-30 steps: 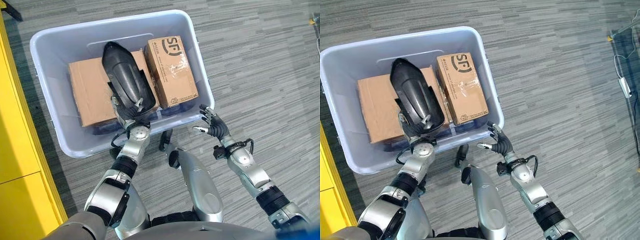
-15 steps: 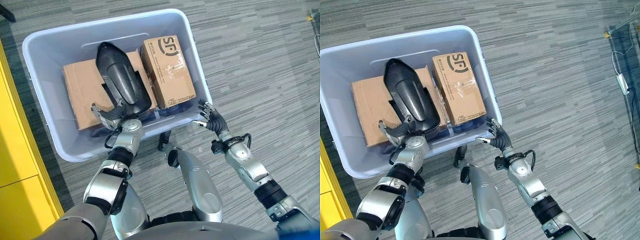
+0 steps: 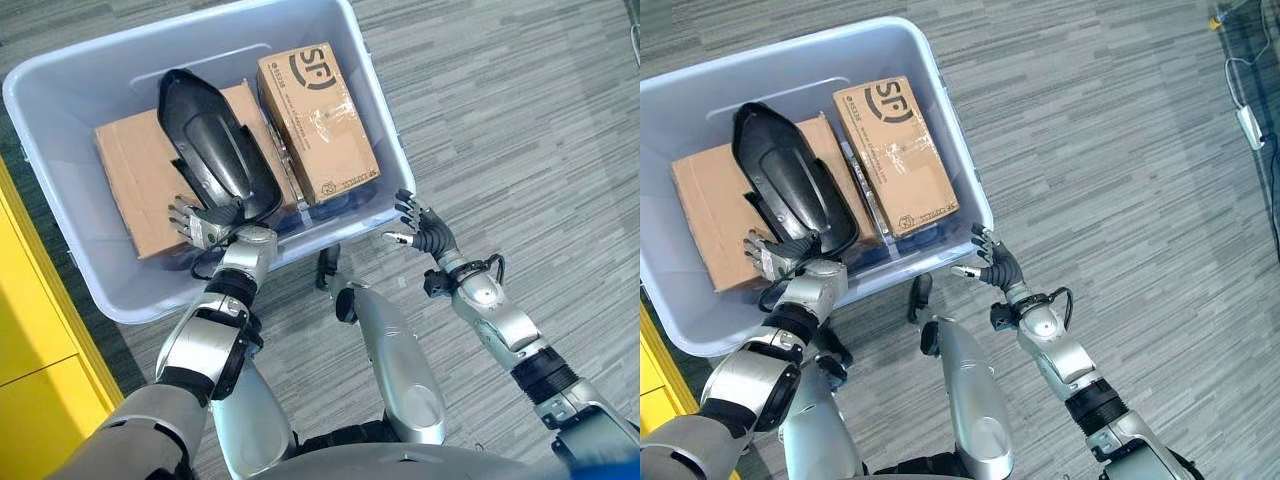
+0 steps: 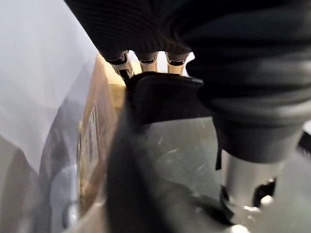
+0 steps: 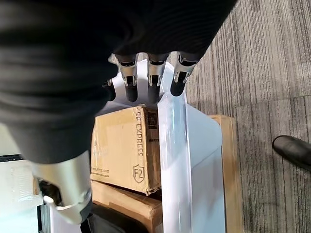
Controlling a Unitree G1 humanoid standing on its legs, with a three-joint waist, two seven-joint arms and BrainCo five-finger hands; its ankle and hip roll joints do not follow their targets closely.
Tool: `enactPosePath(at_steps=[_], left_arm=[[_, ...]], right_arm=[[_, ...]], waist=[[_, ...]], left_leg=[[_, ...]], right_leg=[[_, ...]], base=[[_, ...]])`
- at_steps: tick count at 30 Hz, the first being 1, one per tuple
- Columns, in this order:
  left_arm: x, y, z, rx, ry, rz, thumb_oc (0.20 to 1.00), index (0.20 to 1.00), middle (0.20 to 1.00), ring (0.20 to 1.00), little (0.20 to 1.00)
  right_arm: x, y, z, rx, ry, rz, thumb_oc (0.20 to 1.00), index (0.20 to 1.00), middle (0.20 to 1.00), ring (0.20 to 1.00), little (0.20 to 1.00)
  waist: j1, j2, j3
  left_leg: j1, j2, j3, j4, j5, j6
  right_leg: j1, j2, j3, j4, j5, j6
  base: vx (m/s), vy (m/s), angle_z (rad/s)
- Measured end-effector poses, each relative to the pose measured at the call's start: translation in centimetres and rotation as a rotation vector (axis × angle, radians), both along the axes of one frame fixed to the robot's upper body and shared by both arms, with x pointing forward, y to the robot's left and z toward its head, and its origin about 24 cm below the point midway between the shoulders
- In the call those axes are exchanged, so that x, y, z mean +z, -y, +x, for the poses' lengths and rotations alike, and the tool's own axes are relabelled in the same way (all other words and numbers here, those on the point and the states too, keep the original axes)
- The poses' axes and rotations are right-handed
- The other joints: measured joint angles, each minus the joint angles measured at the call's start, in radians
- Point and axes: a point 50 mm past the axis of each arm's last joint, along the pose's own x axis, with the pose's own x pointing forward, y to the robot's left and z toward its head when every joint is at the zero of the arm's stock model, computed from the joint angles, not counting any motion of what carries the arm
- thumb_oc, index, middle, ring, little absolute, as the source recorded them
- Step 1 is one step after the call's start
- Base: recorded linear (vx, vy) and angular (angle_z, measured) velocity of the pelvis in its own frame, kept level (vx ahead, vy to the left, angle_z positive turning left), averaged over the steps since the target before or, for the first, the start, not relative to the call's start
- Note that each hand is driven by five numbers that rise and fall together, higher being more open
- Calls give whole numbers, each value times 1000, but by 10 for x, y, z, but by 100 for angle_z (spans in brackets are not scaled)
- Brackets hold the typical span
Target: Move parts from the plastic box to the shelf.
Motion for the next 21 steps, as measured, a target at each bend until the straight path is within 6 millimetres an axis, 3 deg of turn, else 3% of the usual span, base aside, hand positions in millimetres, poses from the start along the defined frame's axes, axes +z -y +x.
enactPosePath(at_steps=[6,7,8,9,10,13,14,15,16,17,21], left_arm=[[9,-3,5,-76,-84,166,1000,1000,1000,1000,1000],[11,-4,6,-91,-92,171,1000,1000,1000,1000,1000],[13,-1,9,-113,-86,175,1000,1000,1000,1000,1000],[20,-1,12,-115,-62,176,1000,1000,1000,1000,1000],[25,-1,14,-110,-48,170,200,200,200,200,200],[30,-9,14,-85,-5,146,200,200,200,200,200],[30,-10,14,-81,9,135,200,200,200,200,200],[35,-10,16,-88,53,124,200,200,200,200,200],[40,-13,16,-81,83,117,200,200,200,200,200],[45,-12,18,-83,109,109,200,200,200,200,200],[51,-25,17,-47,156,85,200,200,200,200,200]], right_arm=[[13,3,4,-11,38,14,1000,1000,1000,1000,1000],[21,5,8,-13,57,0,1000,1000,1000,1000,1000],[18,9,5,-31,49,6,1000,1000,1000,1000,1000],[23,10,8,-38,62,7,1000,1000,1000,1000,1000],[26,10,9,-38,71,9,1000,1000,1000,1000,1000],[27,10,9,-32,77,11,1000,1000,1000,1000,1000],[27,10,6,-34,78,15,1000,1000,1000,1000,1000],[27,12,6,-45,79,18,1000,1000,1000,1000,1000],[33,10,9,-37,100,14,1000,1000,1000,1000,1000],[33,11,8,-39,103,16,1000,1000,1000,1000,1000],[30,9,7,-42,93,20,1000,1000,1000,1000,1000]], waist=[[0,1,1],[12,8,4],[0,6,4],[6,7,3],[3,7,3],[13,4,4],[17,5,6],[12,4,5],[33,24,1],[26,12,4],[24,0,3]], left_leg=[[-33,-34,6,-28,3,3],[-41,-20,26,-43,12,17],[-58,-33,19,-7,12,14],[-67,-31,22,-16,14,19],[-69,-34,28,-26,15,15],[-74,-37,29,-46,14,15],[-92,-29,25,-23,19,17],[-104,-40,6,-15,18,18],[-95,-14,9,-60,24,23],[-102,-17,11,-31,31,22],[-124,-13,-26,-26,41,14]], right_leg=[[-45,-10,4,-26,7,18],[-90,-29,4,81,-45,43],[-97,-51,25,133,-79,31],[-108,-44,25,106,-66,53],[-115,-44,26,101,-63,56],[-110,-31,16,39,-62,63],[-129,-50,8,99,-74,71],[-131,-45,6,80,-68,78],[-140,-24,-25,75,-128,127],[-159,-59,25,210,-137,60],[-134,-33,19,152,-114,66]], base=[[10,28,-7],[22,47,13],[18,27,16],[21,3,35],[17,-24,-8],[16,-32,-23],[16,-41,12],[17,-36,-8],[16,-42,8],[11,-36,21],[8,-60,3]])
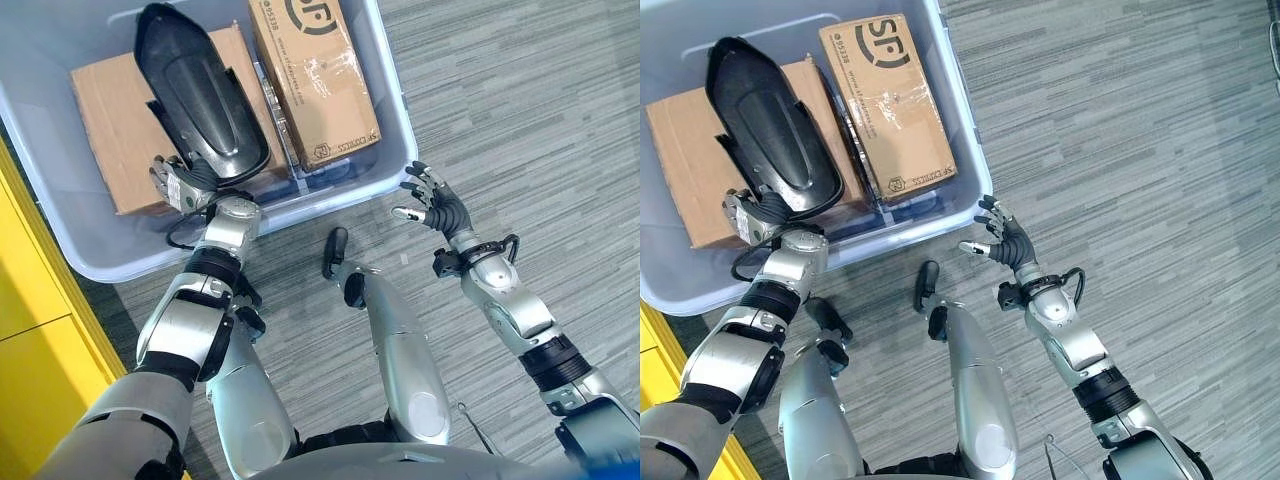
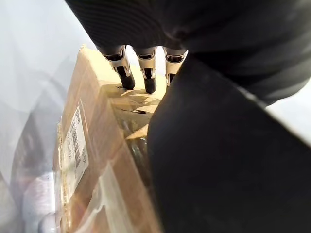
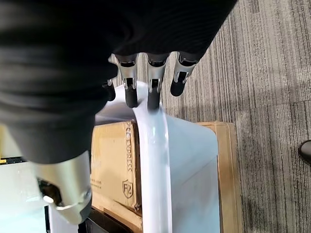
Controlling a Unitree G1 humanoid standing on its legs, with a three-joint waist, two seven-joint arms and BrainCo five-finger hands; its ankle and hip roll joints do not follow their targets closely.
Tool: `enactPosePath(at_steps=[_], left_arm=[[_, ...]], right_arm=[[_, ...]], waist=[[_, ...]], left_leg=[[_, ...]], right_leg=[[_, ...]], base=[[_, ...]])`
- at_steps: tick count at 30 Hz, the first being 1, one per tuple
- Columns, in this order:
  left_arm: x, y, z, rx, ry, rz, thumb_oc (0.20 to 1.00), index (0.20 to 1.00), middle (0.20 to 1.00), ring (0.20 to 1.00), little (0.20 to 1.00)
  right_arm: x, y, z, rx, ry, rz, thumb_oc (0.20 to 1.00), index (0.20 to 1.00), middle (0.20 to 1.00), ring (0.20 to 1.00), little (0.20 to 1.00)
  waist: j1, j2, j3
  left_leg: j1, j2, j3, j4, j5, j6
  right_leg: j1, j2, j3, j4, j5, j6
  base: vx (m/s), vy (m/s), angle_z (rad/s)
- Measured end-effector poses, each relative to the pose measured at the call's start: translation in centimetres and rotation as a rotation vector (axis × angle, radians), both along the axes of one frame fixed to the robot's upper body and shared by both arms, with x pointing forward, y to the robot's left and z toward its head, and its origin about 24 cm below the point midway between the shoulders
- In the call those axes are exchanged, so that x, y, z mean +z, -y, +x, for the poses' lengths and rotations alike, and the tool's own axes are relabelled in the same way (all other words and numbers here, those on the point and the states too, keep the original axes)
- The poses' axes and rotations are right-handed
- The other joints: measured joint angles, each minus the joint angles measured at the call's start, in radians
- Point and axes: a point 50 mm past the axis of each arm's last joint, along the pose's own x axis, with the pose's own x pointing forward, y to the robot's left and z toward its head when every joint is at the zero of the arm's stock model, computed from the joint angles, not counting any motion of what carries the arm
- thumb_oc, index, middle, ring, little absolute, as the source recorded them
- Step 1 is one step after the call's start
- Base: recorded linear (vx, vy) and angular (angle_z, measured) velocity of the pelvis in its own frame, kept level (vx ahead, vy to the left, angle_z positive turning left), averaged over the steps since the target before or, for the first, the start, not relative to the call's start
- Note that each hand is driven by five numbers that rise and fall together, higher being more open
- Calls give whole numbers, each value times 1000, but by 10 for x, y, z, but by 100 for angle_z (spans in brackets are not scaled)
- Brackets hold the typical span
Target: Move parts from the plastic box to the shelf.
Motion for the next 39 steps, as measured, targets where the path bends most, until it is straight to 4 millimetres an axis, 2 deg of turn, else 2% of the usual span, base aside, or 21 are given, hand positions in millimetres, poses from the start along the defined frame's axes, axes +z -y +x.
enactPosePath(at_steps=[4,7,9,12,14,16,17,18,19,20,21,23,24,25,26,29,31,32,34,37,39], left_arm=[[3,0,-2,47,87,-59,200,200,200,200,200],[-2,-1,-4,48,107,-91,200,200,200,200,200],[-5,-3,-6,53,115,-104,200,200,200,200,200],[-31,-12,-20,0,99,-140,200,200,200,200,200],[-47,-8,-28,-77,89,-173,200,200,200,200,200],[-67,-2,-47,-123,95,-148,200,200,200,200,200],[-72,-3,-55,-130,108,-133,200,200,200,200,200],[-76,-6,-71,-134,160,-117,200,200,200,200,200],[-80,-5,-81,-139,184,-112,200,200,200,200,200],[-74,-5,-84,-143,246,-121,200,200,200,200,200],[-64,-3,-85,-167,320,-119,200,200,200,200,200],[-49,-1,-86,-232,416,-118,200,200,200,200,200],[-48,3,-87,-260,430,-124,200,200,200,200,200],[-49,10,-90,-333,430,-131,200,200,200,200,200],[-48,14,-89,-374,429,-129,200,200,200,200,200],[-49,20,-89,-463,399,-123,200,200,200,200,200],[-60,20,-95,-501,311,-97,200,200,200,200,200],[-73,22,-103,-539,236,-76,200,200,200,200,200],[-82,23,-115,-582,175,-61,200,200,200,200,200],[-86,25,-125,-639,150,-75,200,200,200,200,200],[-85,26,-129,-683,140,-77,200,200,200,200,200]], right_arm=[[-14,-7,-5,11,-53,-15,1000,1000,1000,1000,1000],[-20,-4,-8,3,-77,-10,1000,1000,1000,1000,1000],[-20,-5,-8,8,-85,3,1000,1000,1000,1000,1000],[-27,-4,-13,24,-102,13,1000,1000,1000,1000,1000],[-36,-1,-19,27,-128,19,1000,1000,1000,1000,1000],[-47,2,-28,30,-157,17,1000,1000,1000,1000,1000],[-50,4,-31,29,-156,2,1000,1000,1000,1000,1000],[-55,9,-36,17,-157,-29,1000,1000,1000,1000,1000],[-59,15,-40,3,-160,-40,1000,1000,1000,1000,1000],[-64,21,-46,6,-173,-90,1000,1000,1000,1000,1000],[-69,22,-52,27,-185,-124,1000,1000,1000,1000,1000],[-71,19,-56,64,-190,-136,1000,1000,1000,1000,1000],[-72,18,-58,70,-194,-146,1000,1000,1000,1000,1000],[-78,14,-62,93,-212,-168,1000,1000,1000,1000,1000],[-80,12,-64,106,-218,-173,1000,1000,1000,1000,1000],[-85,9,-66,139,-254,-198,1000,1000,1000,1000,1000],[-89,9,-68,155,-283,-208,1000,1000,1000,1000,1000],[-93,9,-72,170,-303,-206,1000,1000,1000,1000,1000],[-96,5,-74,181,-320,-188,1000,1000,1000,1000,1000],[-97,-2,-76,196,-331,-164,1000,1000,1000,1000,1000],[-95,-3,-75,194,-321,-152,1000,1000,1000,1000,1000]], waist=[[-7,2,-1],[-9,2,-1],[-10,2,-1],[-17,2,-1],[-9,4,0],[11,21,4],[23,40,5],[34,89,14],[36,140,-9],[53,207,-38],[59,263,-104],[72,314,-197],[73,323,-214],[77,313,-267],[82,319,-295],[101,294,-304],[110,286,-304],[118,276,-310],[146,262,-317],[170,245,-325],[201,238,-328]], left_leg=[[-9,-7,-3,3,9,-8],[8,-15,-4,6,12,-3],[29,-19,-2,3,12,-2],[119,-31,6,-23,9,-5],[195,-58,27,-54,11,-3],[298,-88,45,-102,16,2],[341,-103,51,-125,20,4],[440,-131,57,-176,32,7],[486,-149,60,-205,33,8],[556,-181,68,-257,42,18],[599,-210,72,-299,43,28],[641,-231,70,-327,45,35],[666,-235,71,-335,46,36],[669,-239,69,-330,42,38],[670,-240,62,-330,39,42],[667,-240,49,-332,38,42],[687,-240,39,-350,42,44],[697,-243,19,-363,44,44],[699,-249,-1,-386,52,46],[701,-259,-31,-415,72,51],[701,-267,-49,-425,77,56]], right_leg=[[1,-7,0,-14,14,8],[22,-18,0,-9,17,2],[40,-20,0,-12,21,-14],[124,-25,0,-27,33,-40],[180,-43,3,-32,33,-52],[268,-59,3,-55,43,-68],[305,-67,2,-66,44,-70],[391,-84,1,-86,44,-69],[434,-93,2,-104,42,-58],[494,-115,1,-126,34,-33],[531,-131,3,-131,29,-8],[577,-141,-1,-171,36,8],[607,-141,-2,-185,39,14],[627,-146,-10,-193,35,22],[628,-148,-17,-192,34,30],[631,-148,-28,-191,35,30],[663,-148,-54,-205,43,24],[692,-147,-70,-217,39,30],[705,-149,-89,-227,42,33],[731,-151,-125,-255,55,41],[746,-153,-143,-277,68,48]], base=[[-1,-35,-3],[-19,13,9],[-32,67,3],[-26,112,1],[-33,119,4],[-33,173,4],[-23,247,8],[28,308,13],[49,264,23],[111,284,25],[124,257,26],[115,269,13],[92,249,8],[70,192,15],[72,155,22],[46,111,13],[32,133,25],[-13,164,38],[-26,153,36],[-46,139,33],[-86,163,36]])
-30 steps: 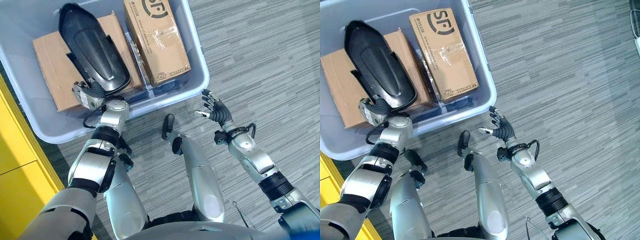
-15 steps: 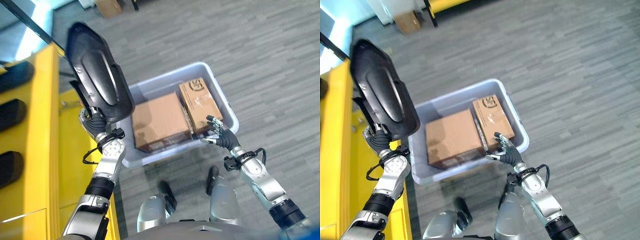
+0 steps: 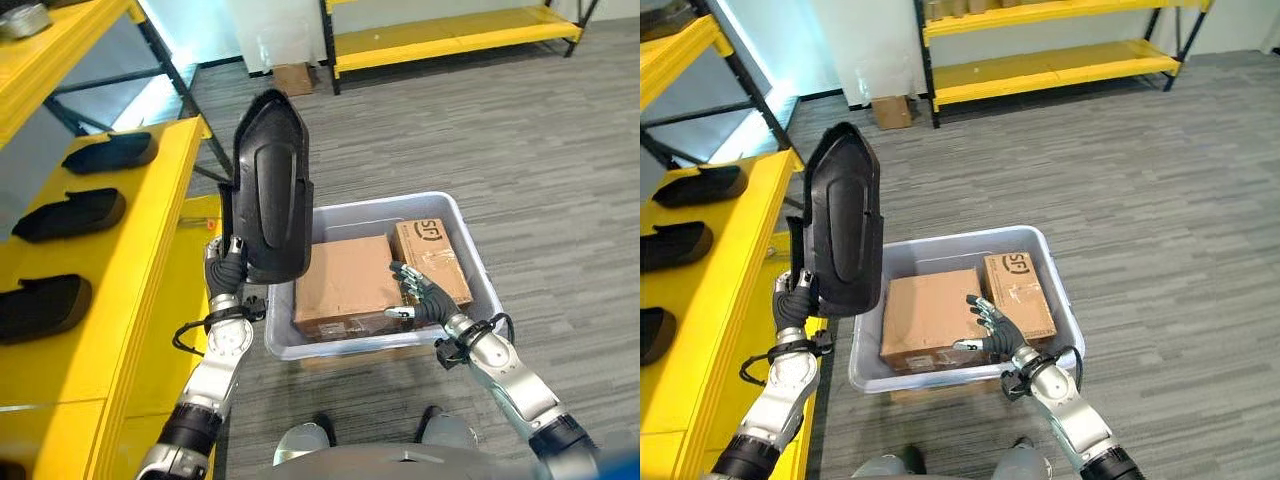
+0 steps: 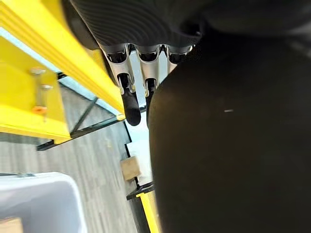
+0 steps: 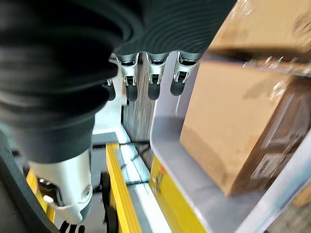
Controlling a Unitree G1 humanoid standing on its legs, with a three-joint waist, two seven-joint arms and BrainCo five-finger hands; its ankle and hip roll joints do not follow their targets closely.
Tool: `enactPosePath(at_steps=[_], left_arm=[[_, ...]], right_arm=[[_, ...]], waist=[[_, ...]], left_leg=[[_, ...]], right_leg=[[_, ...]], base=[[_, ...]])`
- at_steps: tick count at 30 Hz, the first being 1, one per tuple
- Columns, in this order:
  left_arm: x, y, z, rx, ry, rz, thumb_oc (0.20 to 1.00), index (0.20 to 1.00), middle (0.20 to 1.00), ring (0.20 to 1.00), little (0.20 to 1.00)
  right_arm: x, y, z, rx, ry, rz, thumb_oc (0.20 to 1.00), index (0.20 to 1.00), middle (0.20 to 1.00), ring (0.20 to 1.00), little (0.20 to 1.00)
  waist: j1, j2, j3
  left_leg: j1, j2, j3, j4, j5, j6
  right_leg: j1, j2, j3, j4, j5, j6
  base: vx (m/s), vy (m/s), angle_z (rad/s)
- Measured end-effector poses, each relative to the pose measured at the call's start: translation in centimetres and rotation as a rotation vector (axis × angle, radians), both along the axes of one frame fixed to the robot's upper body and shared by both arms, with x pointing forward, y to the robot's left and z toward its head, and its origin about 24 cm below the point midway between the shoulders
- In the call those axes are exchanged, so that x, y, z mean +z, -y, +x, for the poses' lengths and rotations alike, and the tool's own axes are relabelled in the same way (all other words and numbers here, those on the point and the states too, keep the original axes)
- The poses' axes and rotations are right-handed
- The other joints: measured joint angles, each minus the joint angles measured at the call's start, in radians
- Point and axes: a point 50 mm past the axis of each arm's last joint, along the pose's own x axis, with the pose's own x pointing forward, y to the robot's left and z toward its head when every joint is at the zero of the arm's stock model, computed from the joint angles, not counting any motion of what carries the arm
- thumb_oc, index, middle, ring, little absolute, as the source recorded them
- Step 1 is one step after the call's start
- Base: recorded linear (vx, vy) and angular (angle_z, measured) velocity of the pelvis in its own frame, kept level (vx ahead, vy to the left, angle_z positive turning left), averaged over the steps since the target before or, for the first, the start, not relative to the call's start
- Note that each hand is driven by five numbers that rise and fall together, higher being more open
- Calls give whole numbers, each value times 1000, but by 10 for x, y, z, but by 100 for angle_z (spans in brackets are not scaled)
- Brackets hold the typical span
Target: Move parts from the plastic box to the shelf.
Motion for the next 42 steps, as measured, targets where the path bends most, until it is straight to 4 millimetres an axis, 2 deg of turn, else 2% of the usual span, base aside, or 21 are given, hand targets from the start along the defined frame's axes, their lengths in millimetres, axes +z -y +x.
enactPosePath(at_steps=[4,8,12,15,16,17,18,19,20,22,24,29,31,33,34,35,36,39,40,41,42], left_arm=[[5,7,-12,-162,-12,4,200,200,200,200,200],[1,-1,-15,-224,-78,58,200,200,200,200,200],[1,-8,-19,-227,-99,79,200,200,200,200,200],[8,-12,-13,-232,-74,95,200,200,200,200,200],[10,-9,-10,-248,-64,85,200,200,200,200,200],[15,-6,-5,-268,-44,81,200,200,200,200,200],[18,-5,-8,-281,-32,84,200,200,200,200,200],[17,-6,-12,-289,-43,92,200,200,200,200,200],[11,-3,-16,-298,-66,77,200,200,200,200,200],[0,7,-24,-345,-114,52,200,200,200,200,200],[-8,14,-31,-367,-145,31,200,200,200,200,200],[-20,12,-46,-309,-188,11,200,200,200,200,200],[-19,8,-46,-270,-178,11,200,200,200,200,200],[-17,9,-40,-256,-151,6,200,200,200,200,200],[-14,11,-33,-261,-129,4,200,200,200,200,200],[-12,9,-30,-253,-113,4,200,200,200,200,200],[-11,4,-29,-227,-104,-16,200,200,200,200,200],[-8,6,-25,-209,-79,-91,200,200,200,200,200],[-8,9,-24,-215,-74,-116,200,200,200,200,200],[-7,12,-21,-229,-67,-131,200,200,200,200,200],[-5,16,-19,-245,-57,-145,200,200,200,200,200]], right_arm=[[6,-4,3,-27,21,51,1000,1000,1000,1000,1000],[23,-6,9,-77,86,108,1000,1000,1000,1000,1000],[26,-4,12,-164,101,144,1000,1000,1000,1000,1000],[21,2,8,-198,67,167,1000,1000,1000,1000,1000],[17,8,4,-227,56,172,1000,1000,1000,1000,1000],[15,14,1,-250,56,168,1000,1000,1000,1000,1000],[11,16,-3,-261,37,170,1000,1000,1000,1000,1000],[10,15,-2,-261,37,176,1000,1000,1000,1000,1000],[9,17,0,-269,45,173,1000,1000,1000,1000,1000],[9,23,6,-290,54,173,1000,1000,1000,1000,1000],[11,23,8,-285,62,190,1000,1000,1000,1000,1000],[6,28,4,-268,51,157,1000,1000,1000,1000,1000],[4,31,2,-265,43,131,1000,1000,1000,1000,1000],[1,33,-3,-280,33,108,1000,1000,1000,1000,1000],[-2,36,-8,-300,21,91,1000,1000,1000,1000,1000],[-3,34,-7,-309,16,90,1000,1000,1000,1000,1000],[0,28,-4,-313,25,118,1000,1000,1000,1000,1000],[2,30,-2,-316,33,130,1000,1000,1000,1000,1000],[1,34,-4,-329,30,123,1000,1000,1000,1000,1000],[0,39,-6,-336,30,100,1000,1000,1000,1000,1000],[0,47,-9,-349,33,74,1000,1000,1000,1000,1000]], waist=[[47,-20,-4],[62,-33,0],[75,-56,12],[62,-68,17],[44,-50,27],[15,-37,32],[29,-47,31],[48,-89,22],[51,-87,13],[53,-46,7],[49,-25,-2],[70,-1,-6],[76,26,-2],[61,39,2],[33,29,6],[30,20,9],[41,-6,9],[14,-62,21],[-6,-67,22],[-21,-64,20],[-43,-49,14]], left_leg=[[4,-30,-45,-48,18,16],[3,-63,-68,-64,22,22],[-17,-93,-71,-63,24,30],[-43,-100,-176,-79,52,64],[-52,-75,-259,-79,67,73],[-74,-42,-321,-85,92,67],[-84,-45,-339,-97,101,59],[-82,-72,-338,-98,105,53],[-83,-82,-340,-99,107,50],[-88,-67,-348,-103,114,34],[-105,-58,-368,-99,125,19],[-139,-34,-391,-92,152,-24],[-168,-36,-381,-68,163,-30],[-215,-56,-299,-75,226,-60],[-211,-55,-104,-103,176,-118],[-208,-41,28,-73,134,-66],[-192,-23,67,-28,124,-58],[-100,27,100,98,98,-58],[-70,44,120,121,96,-55],[-47,60,162,154,113,-31],[-46,53,158,146,160,-8]], right_leg=[[67,-2,-67,-98,48,25],[92,-30,-99,-122,68,42],[91,-65,-133,-114,83,59],[87,-64,-73,-47,83,64],[58,-3,49,25,3,60],[56,113,174,12,-48,34],[44,185,230,-34,-56,26],[55,186,211,-90,-57,-10],[83,184,200,-137,-52,-48],[107,204,190,-197,-26,-42],[108,223,175,-216,-21,-45],[105,253,141,-248,-10,-67],[104,256,107,-238,-15,-75],[105,235,22,-230,-12,-91],[128,218,-69,-262,-2,-124],[128,204,-94,-265,-5,-128],[126,176,-95,-256,-3,-129],[151,91,-130,-230,0,-117],[163,72,-146,-218,-1,-110],[164,52,-165,-191,-11,-91],[158,39,-180,-147,-26,-62]], base=[[-110,264,35],[-110,221,29],[-82,53,26],[-92,-151,102],[-92,-199,165],[-26,-170,161],[-36,-219,114],[-44,-211,37],[-58,-214,10],[-100,-208,11],[-105,-190,16],[-111,-136,20],[-116,-85,49],[-108,-38,122],[-130,11,167],[-132,34,118],[-139,59,43],[-103,91,42],[-70,127,66],[-70,174,79],[-79,211,79]])
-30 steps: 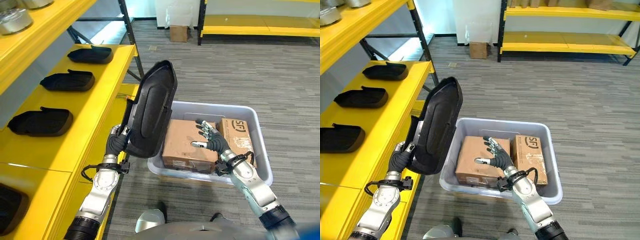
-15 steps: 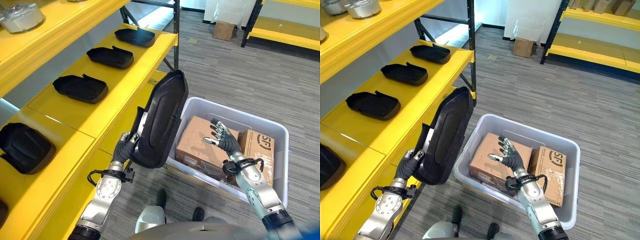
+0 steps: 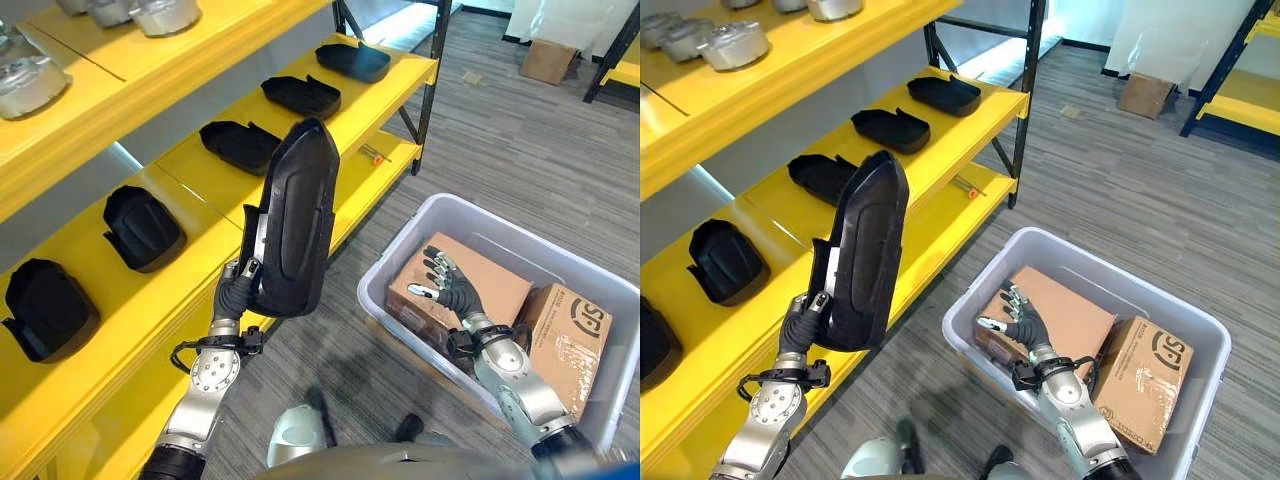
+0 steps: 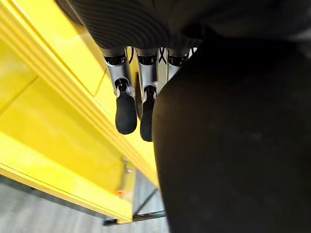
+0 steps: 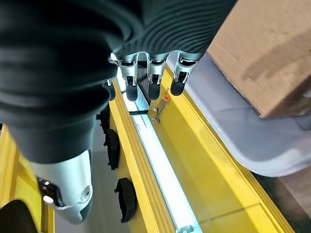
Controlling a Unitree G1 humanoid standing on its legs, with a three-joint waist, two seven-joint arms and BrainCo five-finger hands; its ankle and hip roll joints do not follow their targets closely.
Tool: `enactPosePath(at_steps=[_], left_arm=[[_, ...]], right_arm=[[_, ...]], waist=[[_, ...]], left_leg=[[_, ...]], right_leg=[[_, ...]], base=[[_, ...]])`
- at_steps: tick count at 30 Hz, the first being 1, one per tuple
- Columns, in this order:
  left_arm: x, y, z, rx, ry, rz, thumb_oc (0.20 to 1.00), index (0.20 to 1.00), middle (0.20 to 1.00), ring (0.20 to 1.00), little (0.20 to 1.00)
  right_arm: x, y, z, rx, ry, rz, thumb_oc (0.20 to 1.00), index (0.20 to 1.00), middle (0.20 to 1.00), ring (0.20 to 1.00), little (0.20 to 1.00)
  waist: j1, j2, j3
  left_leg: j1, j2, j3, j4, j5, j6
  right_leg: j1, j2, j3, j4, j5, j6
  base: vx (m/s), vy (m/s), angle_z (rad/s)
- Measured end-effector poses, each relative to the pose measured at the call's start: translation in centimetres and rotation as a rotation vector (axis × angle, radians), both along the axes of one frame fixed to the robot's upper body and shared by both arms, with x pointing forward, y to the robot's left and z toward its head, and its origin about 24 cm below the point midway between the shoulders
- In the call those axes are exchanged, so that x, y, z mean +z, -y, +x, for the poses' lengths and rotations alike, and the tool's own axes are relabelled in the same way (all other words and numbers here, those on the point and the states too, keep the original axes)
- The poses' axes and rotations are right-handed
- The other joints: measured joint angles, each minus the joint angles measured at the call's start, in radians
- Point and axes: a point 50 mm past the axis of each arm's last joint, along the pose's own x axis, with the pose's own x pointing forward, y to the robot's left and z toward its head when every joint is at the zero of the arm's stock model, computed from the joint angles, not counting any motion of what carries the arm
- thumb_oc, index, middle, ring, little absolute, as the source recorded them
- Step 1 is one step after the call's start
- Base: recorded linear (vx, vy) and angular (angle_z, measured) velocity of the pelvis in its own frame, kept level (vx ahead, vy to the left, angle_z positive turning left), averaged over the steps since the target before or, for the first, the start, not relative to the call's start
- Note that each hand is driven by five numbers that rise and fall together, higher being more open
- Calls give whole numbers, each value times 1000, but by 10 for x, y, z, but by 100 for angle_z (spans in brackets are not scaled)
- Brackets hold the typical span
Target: Move parts from the plastic box to the shelf.
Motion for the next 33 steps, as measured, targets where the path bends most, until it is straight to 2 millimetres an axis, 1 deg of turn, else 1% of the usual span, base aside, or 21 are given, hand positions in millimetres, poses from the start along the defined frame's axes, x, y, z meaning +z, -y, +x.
enactPosePath(at_steps=[1,2,3,4,5,6,7,8,9,12,13,14,15,16,18,24,26,30,31,32,33], left_arm=[[4,3,5,-13,17,-8,200,200,200,200,200],[7,5,8,-24,28,-16,200,200,200,200,200],[14,5,12,-38,56,-3,200,200,200,200,200],[20,3,18,-52,74,8,200,200,200,200,200],[17,6,19,-57,63,-1,200,200,200,200,200],[14,5,16,-59,45,5,200,200,200,200,200],[11,3,13,-55,27,9,200,200,200,200,200],[6,4,11,-65,2,11,200,200,200,200,200],[5,5,10,-77,-5,10,200,200,200,200,200],[0,3,6,-72,-38,16,200,200,200,200,200],[-1,-1,5,-71,-54,31,200,200,200,200,200],[-1,-3,5,-71,-58,45,200,200,200,200,200],[0,-7,5,-68,-62,59,200,200,200,200,200],[0,-11,4,-65,-68,74,200,200,200,200,200],[-3,-13,0,-96,-92,90,200,200,200,200,200],[-11,-10,-6,-154,-148,158,200,200,200,200,200],[-14,-10,-6,-165,-170,199,200,200,200,200,200],[-14,-7,-6,-213,-183,198,200,200,200,200,200],[-14,-7,-6,-224,-187,200,200,200,200,200,200],[-14,-8,-6,-227,-190,203,200,200,200,200,200],[-14,-8,-6,-228,-192,206,200,200,200,200,200]], right_arm=[[-3,3,-2,-5,-16,-8,1000,1000,1000,1000,1000],[-4,3,-4,-6,-24,-9,1000,1000,1000,1000,1000],[-3,0,-2,-1,-15,0,1000,1000,1000,1000,1000],[-2,-2,0,-1,-9,7,1000,1000,1000,1000,1000],[-5,4,2,-24,-20,1,1000,1000,1000,1000,1000],[-4,7,4,-50,-20,8,1000,1000,1000,1000,1000],[-3,8,5,-61,-12,10,1000,1000,1000,1000,1000],[-1,13,3,-84,-6,3,1000,1000,1000,1000,1000],[1,17,4,-106,-2,-12,1000,1000,1000,1000,1000],[-5,10,3,-146,-36,3,1000,1000,1000,1000,1000],[-7,8,3,-150,-51,3,1000,1000,1000,1000,1000],[-7,5,4,-146,-53,7,1000,1000,1000,1000,1000],[-7,1,7,-139,-53,15,1000,1000,1000,1000,1000],[-8,-5,8,-127,-55,35,1000,1000,1000,1000,1000],[-9,-13,7,-80,-60,43,1000,1000,1000,1000,1000],[-3,-19,7,-7,-39,62,1000,1000,1000,1000,1000],[6,-25,8,35,2,79,1000,1000,1000,1000,1000],[8,-27,9,49,13,84,1000,1000,1000,1000,1000],[7,-27,8,52,11,85,1000,1000,1000,1000,1000],[8,-27,8,61,13,85,1000,1000,1000,1000,1000],[9,-27,8,69,15,86,1000,1000,1000,1000,1000]], waist=[[-7,-5,1],[-12,2,0],[-19,-11,-6],[-22,-36,-7],[-15,-23,-8],[0,-23,-10],[-7,-16,-10],[-32,0,-10],[-23,21,-10],[-3,8,-10],[17,9,-7],[17,11,-6],[21,12,-5],[44,11,-3],[69,7,0],[78,-4,26],[80,-3,30],[91,13,43],[90,16,45],[91,17,46],[86,19,47]], left_leg=[[5,-18,1,-27,10,19],[0,-32,-1,-72,35,55],[-8,-45,-2,-137,54,71],[-9,-68,-12,-185,62,67],[-3,-66,-9,-189,3,60],[9,-65,44,-149,-62,56],[24,-69,72,-145,-83,47],[52,-76,79,-170,-90,40],[67,-81,69,-192,-107,36],[62,-119,33,-195,-135,67],[56,-153,1,-195,-158,97],[50,-162,-10,-196,-165,105],[47,-167,-17,-196,-173,111],[41,-176,-26,-190,-180,118],[39,-189,-29,-188,-182,127],[28,-201,-42,-189,-198,122],[18,-214,-65,-190,-195,135],[29,-222,-114,-201,-176,167],[32,-223,-137,-209,-172,172],[29,-222,-167,-214,-167,176],[32,-213,-188,-229,-152,176]], right_leg=[[-22,-28,-6,58,-4,7],[-73,-42,0,121,-51,30],[-102,11,33,53,-57,54],[-113,24,84,2,4,-8],[-113,21,43,-1,25,-20],[-122,10,45,11,29,-14],[-109,-2,32,21,34,-5],[-96,-15,-9,34,37,5],[-99,-22,-12,56,38,7],[-92,-60,-24,75,54,33],[-79,-91,-24,70,61,74],[-77,-99,-22,67,64,96],[-79,-100,-19,62,69,106],[-70,-105,-17,53,87,117],[-65,-117,-14,47,104,122],[-58,-132,-23,43,126,129],[-60,-149,-26,63,132,134],[-71,-178,-25,145,130,136],[-82,-182,-1,173,122,146],[-94,-163,48,193,99,166],[-107,-114,107,209,62,161]], base=[[-71,187,84],[-70,209,83],[-83,275,92],[-96,388,95],[-85,389,53],[-87,390,32],[-93,352,61],[-94,327,82],[-86,313,86],[-97,409,55],[-119,451,66],[-103,365,64],[-110,395,31],[-99,331,20],[-150,478,12],[-113,294,9],[-114,324,32],[-38,98,35],[3,6,57],[11,-7,65],[20,-34,72]])
